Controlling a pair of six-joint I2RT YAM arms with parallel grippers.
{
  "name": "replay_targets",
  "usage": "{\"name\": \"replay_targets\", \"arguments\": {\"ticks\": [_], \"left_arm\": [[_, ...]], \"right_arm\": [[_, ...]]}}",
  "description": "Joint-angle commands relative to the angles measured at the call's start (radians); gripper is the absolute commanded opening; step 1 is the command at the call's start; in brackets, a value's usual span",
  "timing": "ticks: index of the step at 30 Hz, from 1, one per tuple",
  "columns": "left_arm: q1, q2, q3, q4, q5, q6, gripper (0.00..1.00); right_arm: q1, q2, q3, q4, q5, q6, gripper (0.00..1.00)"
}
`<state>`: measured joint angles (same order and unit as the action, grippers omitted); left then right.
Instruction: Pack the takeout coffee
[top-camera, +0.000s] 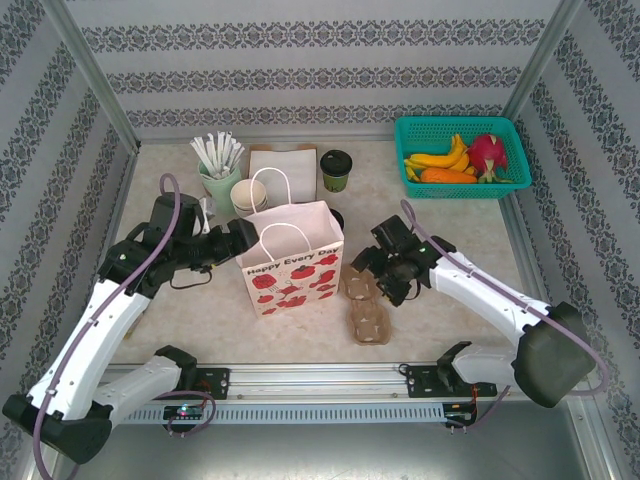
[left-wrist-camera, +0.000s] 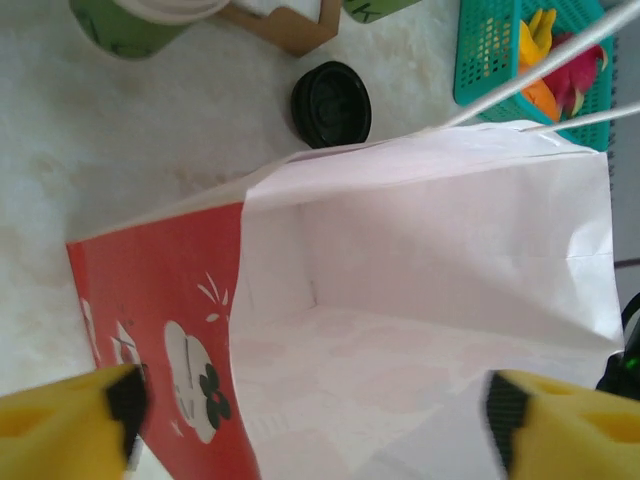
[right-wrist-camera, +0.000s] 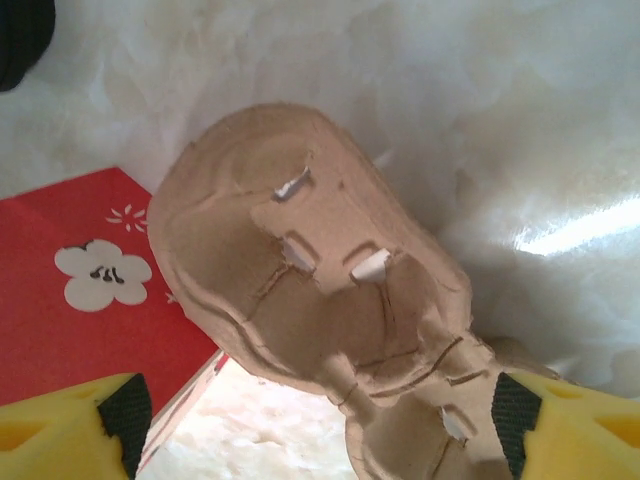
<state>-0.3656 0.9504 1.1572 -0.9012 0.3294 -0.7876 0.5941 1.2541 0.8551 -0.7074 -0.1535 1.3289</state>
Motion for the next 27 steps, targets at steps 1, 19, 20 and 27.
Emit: {"name": "replay_targets", "arguments": {"ticks": [1, 19, 20, 27], "left_arm": [[-0.009, -0.026, 0.027, 0.026, -0.049, 0.094, 1.0], [-0.007, -0.081, -0.03, 0.07, -0.212, 0.104, 1.0], [-0.008, -0.081, -0.028, 0.073, -0.221, 0.101, 1.0], [-0.007, -0.061, -0.02, 0.1, -0.258, 0.09, 0.99]], "right_arm": [[0.04, 0.018, 0.005, -0.016, 0.043, 0.085, 0.85], [0.16, 0.084, -0.128, 0.084, 0.09, 0.414, 0.52], [0.157, 0.092, -0.135, 0.098, 0.092, 0.414, 0.51], [0.086, 0.122, -0.125, 0.126, 0.114, 0.28, 0.39]]}}
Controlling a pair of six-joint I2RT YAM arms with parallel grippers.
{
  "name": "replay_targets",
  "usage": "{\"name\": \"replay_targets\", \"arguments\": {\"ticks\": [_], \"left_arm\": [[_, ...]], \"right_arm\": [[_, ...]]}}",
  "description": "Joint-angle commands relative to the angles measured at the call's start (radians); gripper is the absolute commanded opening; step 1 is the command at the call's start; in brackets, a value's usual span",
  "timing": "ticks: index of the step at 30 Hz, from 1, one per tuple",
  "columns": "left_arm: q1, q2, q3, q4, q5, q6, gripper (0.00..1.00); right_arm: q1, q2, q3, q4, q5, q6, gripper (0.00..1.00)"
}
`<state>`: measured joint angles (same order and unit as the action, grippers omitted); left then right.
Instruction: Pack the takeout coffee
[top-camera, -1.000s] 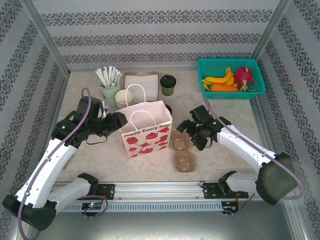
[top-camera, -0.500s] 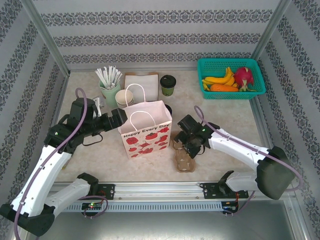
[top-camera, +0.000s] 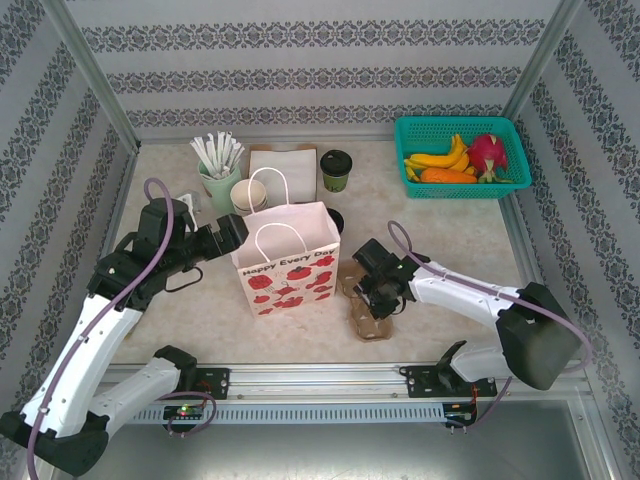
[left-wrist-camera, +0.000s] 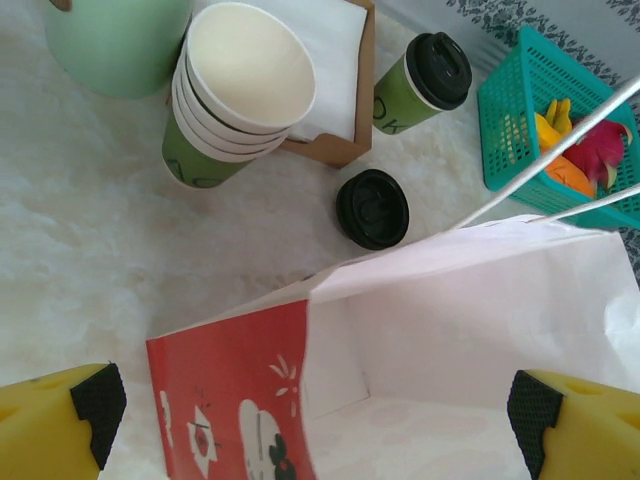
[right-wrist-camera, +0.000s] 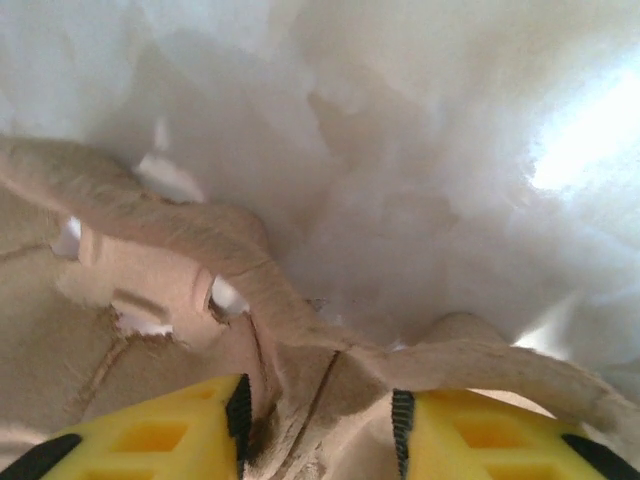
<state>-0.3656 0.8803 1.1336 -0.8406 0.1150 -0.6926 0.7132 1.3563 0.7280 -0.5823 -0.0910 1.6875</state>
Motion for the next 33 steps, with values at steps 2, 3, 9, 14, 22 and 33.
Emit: {"name": "replay_targets", "arguments": {"ticks": [2, 3, 9, 14, 22, 33], "left_arm": [[-0.007, 0.02, 0.011, 0.048, -0.049, -0.005, 1.0], [-0.007, 0.027, 0.019, 0.05, -0.053, -0.004, 1.0], [-0.008, 0.054, 0.035, 0.062, -0.075, -0.004, 1.0], [-0.008, 0.077, 0.063, -0.03, -0.085, 0.015, 0.99], [-0.011, 0.06, 0.029, 0.04, 0.112, 0.059, 1.0], [-0.011, 0.057, 0.06, -0.083, 0.054, 0.131, 1.0]], "right_arm": [[-0.064, 0.025, 0.022, -0.043, 0.07, -0.16, 0.36], [-0.089, 0.027, 0.026, -0.051, 0.065, -0.213, 0.35], [-0.244, 0.078, 0.082, -0.045, 0.055, -0.685, 0.32], [-0.277, 0.152, 0.2, -0.073, 0.091, -1.071, 0.34], [-0.3, 0.28, 0.418, -0.227, 0.161, -1.31, 0.44], [-0.273, 0.255, 0.386, -0.278, 0.118, -1.175, 0.48]]}}
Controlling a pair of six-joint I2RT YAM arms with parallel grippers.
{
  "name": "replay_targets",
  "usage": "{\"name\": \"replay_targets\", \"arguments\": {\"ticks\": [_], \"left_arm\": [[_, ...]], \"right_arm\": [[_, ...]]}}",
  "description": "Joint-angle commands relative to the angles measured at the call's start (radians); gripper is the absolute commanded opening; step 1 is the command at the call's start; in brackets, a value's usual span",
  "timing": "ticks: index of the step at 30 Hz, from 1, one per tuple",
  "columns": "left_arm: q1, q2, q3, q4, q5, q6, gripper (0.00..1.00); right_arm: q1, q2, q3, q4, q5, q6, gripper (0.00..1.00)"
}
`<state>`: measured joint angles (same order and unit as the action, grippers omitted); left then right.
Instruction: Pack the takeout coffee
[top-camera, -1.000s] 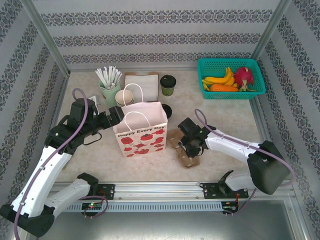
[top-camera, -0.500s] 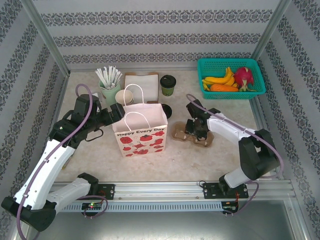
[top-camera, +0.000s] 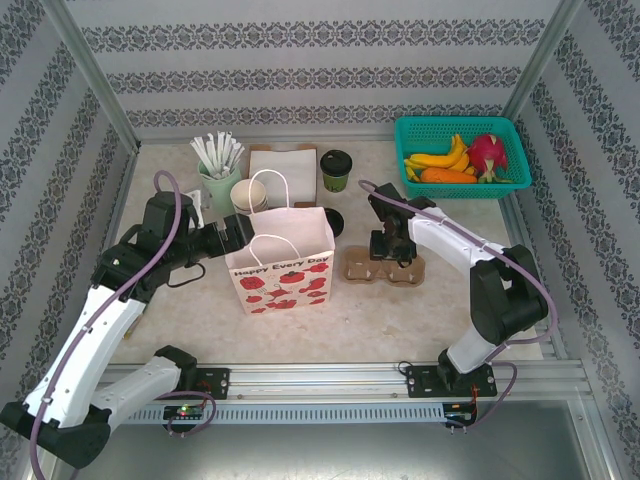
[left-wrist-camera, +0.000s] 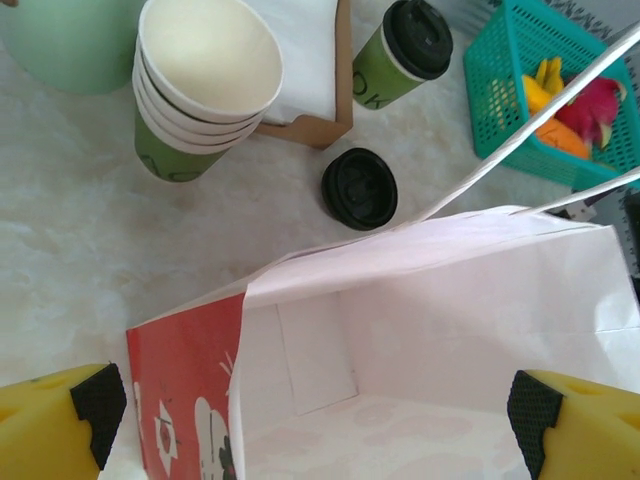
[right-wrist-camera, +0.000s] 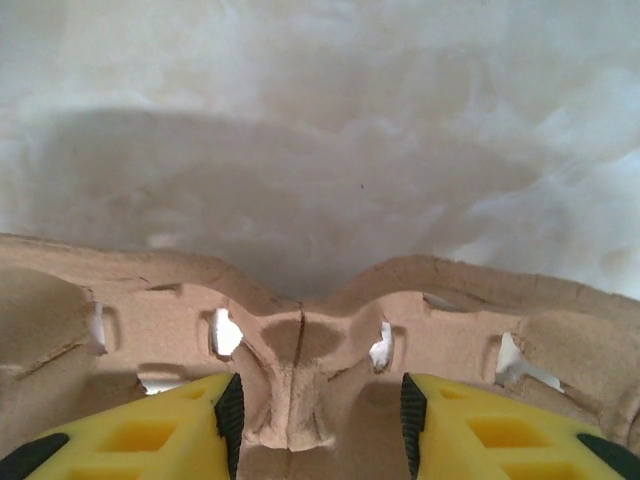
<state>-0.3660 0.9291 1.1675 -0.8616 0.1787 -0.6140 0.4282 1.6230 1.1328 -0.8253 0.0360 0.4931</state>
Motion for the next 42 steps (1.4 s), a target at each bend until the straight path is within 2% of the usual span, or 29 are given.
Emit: {"name": "replay_targets", "arguments": {"ticks": [1, 10, 16, 28, 36, 42], "left_arm": [[-0.011, 0.012, 0.027, -0.067, -0.007, 0.057, 1.0], [-0.01, 0.028, 0.005, -0.065, 0.003, 0.064, 1.0], [-0.01, 0.027, -0.017, -0.064, 0.006, 0.061, 1.0], [-0.01, 0.032, -0.033, -0.036, 0.04, 0.064, 1.0], [-0.011, 0.04, -0.035, -0.017, 0.112, 0.064, 1.0], [-0.042, 0.038, -0.027, 0.02, 0.165, 0.023, 1.0]], "right_arm": [[0.013, -0.01, -0.02, -0.033, -0.011, 0.027, 0.47], [0.038, 0.007, -0.044, 0.01, -0.025, 0.146, 0.43], [0.064, 0.041, -0.042, 0.006, -0.02, 0.145, 0.43], [0.07, 0.043, -0.067, 0.024, 0.029, 0.141, 0.32], [0.073, 0.028, -0.065, 0.033, 0.064, 0.122, 0.17], [0.05, -0.033, -0.058, 0.023, 0.119, 0.028, 0.05]]}}
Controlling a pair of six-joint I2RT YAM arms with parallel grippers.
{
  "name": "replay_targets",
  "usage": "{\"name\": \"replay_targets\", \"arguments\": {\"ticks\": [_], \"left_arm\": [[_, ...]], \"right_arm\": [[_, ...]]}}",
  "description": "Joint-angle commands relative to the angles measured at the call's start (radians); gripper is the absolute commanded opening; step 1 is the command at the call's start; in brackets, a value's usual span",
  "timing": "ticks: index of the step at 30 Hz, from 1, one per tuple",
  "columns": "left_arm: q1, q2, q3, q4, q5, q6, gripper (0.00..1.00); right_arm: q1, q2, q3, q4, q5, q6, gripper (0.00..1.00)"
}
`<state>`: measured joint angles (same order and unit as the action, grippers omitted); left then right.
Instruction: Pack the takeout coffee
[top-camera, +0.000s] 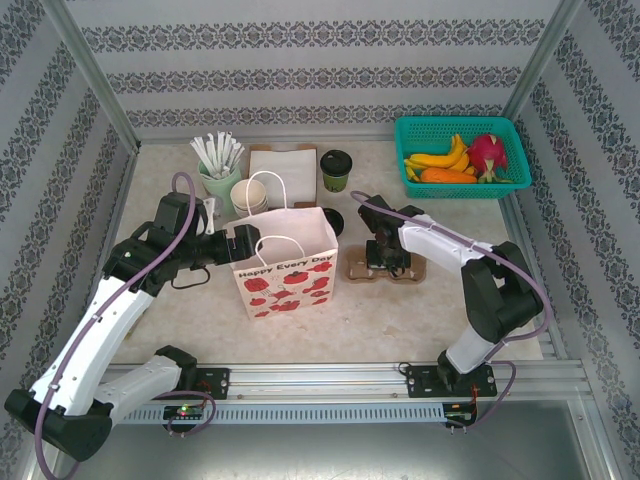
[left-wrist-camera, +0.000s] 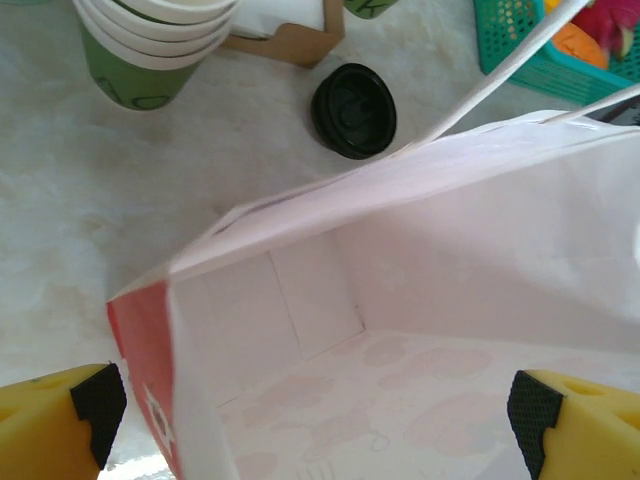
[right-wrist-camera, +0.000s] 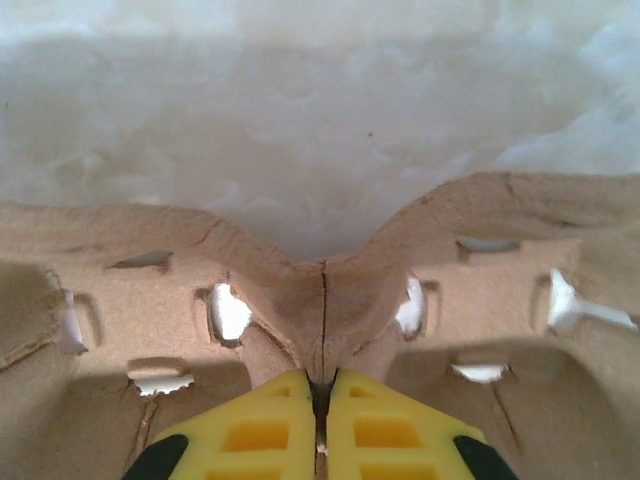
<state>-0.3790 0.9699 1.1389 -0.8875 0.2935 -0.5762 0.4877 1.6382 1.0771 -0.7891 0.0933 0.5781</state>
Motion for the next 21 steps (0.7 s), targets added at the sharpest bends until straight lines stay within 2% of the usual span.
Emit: {"name": "replay_targets", "arguments": {"ticks": [1, 3, 8, 15, 21], "left_arm": [[-0.039, -0.002, 0.0, 0.056, 0.057, -0.021, 1.0], [-0.061, -0.005, -0.012, 0.083, 0.078, -0.035, 1.0], [-0.104, 0.003, -0.042, 0.146, 0.091, -0.058, 1.0], [-0.129, 0.043, -0.027, 0.152, 0.131, -0.044, 1.0], [-0.128, -0.03, 0.031, 0.065, 0.011, 0.021, 1.0]], "right_arm": [[-0.017, -0.059, -0.004, -0.012, 0.069, -0.068, 0.03], [-0.043, -0.088, -0.002, -0.014, 0.082, -0.099, 0.0], [-0.107, -0.136, 0.019, -0.045, 0.1, -0.156, 0.0], [-0.155, -0.203, 0.062, -0.087, 0.105, -0.229, 0.0], [-0.169, -0.267, 0.143, -0.146, 0.114, -0.279, 0.0]]}}
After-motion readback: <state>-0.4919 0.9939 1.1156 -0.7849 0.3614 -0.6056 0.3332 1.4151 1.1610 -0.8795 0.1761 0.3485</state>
